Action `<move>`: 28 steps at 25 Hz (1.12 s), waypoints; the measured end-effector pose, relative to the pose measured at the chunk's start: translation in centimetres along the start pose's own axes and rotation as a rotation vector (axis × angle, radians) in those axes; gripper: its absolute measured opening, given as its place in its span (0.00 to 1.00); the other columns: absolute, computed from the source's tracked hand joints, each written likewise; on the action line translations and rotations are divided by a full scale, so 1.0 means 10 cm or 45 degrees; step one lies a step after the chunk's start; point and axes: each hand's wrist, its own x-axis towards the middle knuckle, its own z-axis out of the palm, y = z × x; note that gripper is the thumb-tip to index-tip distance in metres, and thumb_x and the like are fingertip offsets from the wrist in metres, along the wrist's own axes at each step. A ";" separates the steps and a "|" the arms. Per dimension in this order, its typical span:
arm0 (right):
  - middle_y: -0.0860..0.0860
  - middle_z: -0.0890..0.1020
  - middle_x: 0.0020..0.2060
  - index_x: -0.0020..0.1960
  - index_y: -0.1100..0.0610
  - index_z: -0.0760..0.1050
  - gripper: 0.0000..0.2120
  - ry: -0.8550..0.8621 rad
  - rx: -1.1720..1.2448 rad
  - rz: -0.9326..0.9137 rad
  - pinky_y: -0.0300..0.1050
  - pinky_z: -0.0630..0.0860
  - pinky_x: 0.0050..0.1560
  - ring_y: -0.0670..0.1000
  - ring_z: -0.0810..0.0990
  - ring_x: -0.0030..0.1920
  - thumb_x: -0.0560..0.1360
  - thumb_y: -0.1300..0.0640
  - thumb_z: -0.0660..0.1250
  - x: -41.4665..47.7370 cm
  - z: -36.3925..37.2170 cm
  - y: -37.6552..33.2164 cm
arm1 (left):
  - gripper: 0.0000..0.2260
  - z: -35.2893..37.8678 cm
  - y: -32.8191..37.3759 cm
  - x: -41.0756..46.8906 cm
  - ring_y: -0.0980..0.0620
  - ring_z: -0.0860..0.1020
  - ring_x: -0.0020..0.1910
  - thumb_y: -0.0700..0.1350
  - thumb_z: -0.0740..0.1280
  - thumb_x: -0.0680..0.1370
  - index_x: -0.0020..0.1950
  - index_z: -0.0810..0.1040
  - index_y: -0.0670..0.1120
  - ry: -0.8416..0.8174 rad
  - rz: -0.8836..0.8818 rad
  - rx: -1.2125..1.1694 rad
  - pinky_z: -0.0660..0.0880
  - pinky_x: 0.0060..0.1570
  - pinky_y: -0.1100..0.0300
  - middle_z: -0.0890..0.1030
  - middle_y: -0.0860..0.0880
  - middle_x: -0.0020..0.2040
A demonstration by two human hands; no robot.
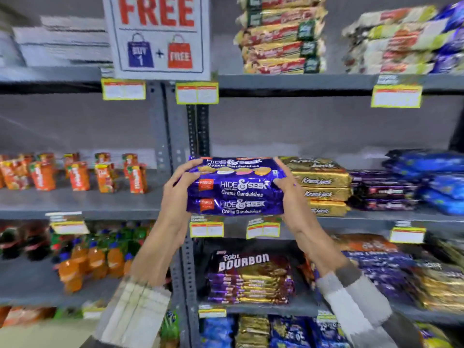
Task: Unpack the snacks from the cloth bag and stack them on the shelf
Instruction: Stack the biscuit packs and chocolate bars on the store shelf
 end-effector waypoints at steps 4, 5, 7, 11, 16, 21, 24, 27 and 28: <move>0.42 0.87 0.49 0.70 0.32 0.66 0.24 0.061 -0.052 0.078 0.50 0.83 0.54 0.47 0.87 0.51 0.77 0.50 0.56 0.25 -0.09 0.27 | 0.13 0.07 -0.28 0.33 0.46 0.84 0.47 0.43 0.62 0.74 0.51 0.84 0.53 0.052 -0.066 0.042 0.81 0.42 0.51 0.87 0.47 0.51; 0.42 0.87 0.49 0.71 0.33 0.66 0.23 0.067 -0.056 0.109 0.47 0.83 0.51 0.46 0.87 0.50 0.79 0.51 0.55 0.35 -0.11 0.35 | 0.13 0.06 -0.36 0.42 0.45 0.84 0.48 0.44 0.62 0.73 0.52 0.84 0.53 0.071 -0.090 0.050 0.81 0.42 0.50 0.86 0.47 0.52; 0.43 0.85 0.50 0.72 0.34 0.64 0.21 0.062 -0.072 0.184 0.41 0.83 0.44 0.43 0.86 0.48 0.81 0.50 0.55 0.54 -0.11 0.47 | 0.15 0.04 -0.48 0.63 0.44 0.85 0.47 0.46 0.63 0.71 0.54 0.83 0.52 0.115 -0.133 0.085 0.81 0.41 0.49 0.86 0.46 0.53; 0.49 0.81 0.59 0.72 0.34 0.63 0.19 0.103 -0.093 0.228 0.45 0.84 0.45 0.46 0.86 0.51 0.83 0.48 0.54 0.89 -0.07 0.70 | 0.17 -0.01 -0.76 1.01 0.47 0.86 0.47 0.47 0.61 0.71 0.56 0.82 0.51 0.137 -0.106 0.122 0.83 0.43 0.51 0.87 0.49 0.51; 0.57 0.72 0.68 0.71 0.29 0.60 0.21 0.134 -0.258 0.306 0.61 0.81 0.58 0.58 0.80 0.61 0.80 0.44 0.53 1.23 -0.02 0.98 | 0.13 -0.05 -1.21 1.30 0.50 0.85 0.43 0.46 0.58 0.77 0.53 0.81 0.53 0.323 -0.003 0.223 0.82 0.38 0.53 0.87 0.52 0.45; 0.57 0.75 0.65 0.71 0.27 0.58 0.20 0.157 -0.304 0.282 0.61 0.82 0.55 0.57 0.84 0.57 0.82 0.44 0.52 1.42 0.02 1.12 | 0.14 -0.02 -1.35 1.54 0.65 0.82 0.42 0.47 0.56 0.77 0.51 0.81 0.55 0.413 0.063 0.268 0.77 0.34 0.71 0.81 0.70 0.43; 0.51 0.81 0.59 0.73 0.32 0.60 0.20 0.125 -0.310 0.271 0.49 0.85 0.46 0.48 0.87 0.50 0.83 0.46 0.51 1.48 -0.03 1.22 | 0.14 0.01 -1.40 1.64 0.55 0.81 0.54 0.53 0.55 0.76 0.51 0.80 0.61 0.409 0.015 0.352 0.80 0.54 0.53 0.75 0.63 0.54; 0.41 0.84 0.49 0.73 0.41 0.65 0.19 0.136 -0.323 0.256 0.34 0.81 0.34 0.39 0.86 0.43 0.83 0.47 0.52 1.54 -0.06 1.19 | 0.13 0.00 -1.46 1.67 0.48 0.80 0.58 0.55 0.55 0.75 0.53 0.78 0.62 0.401 0.014 0.409 0.78 0.58 0.42 0.76 0.54 0.60; 0.42 0.84 0.51 0.75 0.41 0.62 0.20 0.144 -0.323 0.261 0.35 0.81 0.35 0.39 0.86 0.43 0.84 0.47 0.52 1.53 -0.05 1.14 | 0.12 0.00 -1.46 1.66 0.50 0.80 0.57 0.55 0.57 0.75 0.54 0.76 0.63 0.405 0.032 0.429 0.78 0.58 0.42 0.77 0.54 0.60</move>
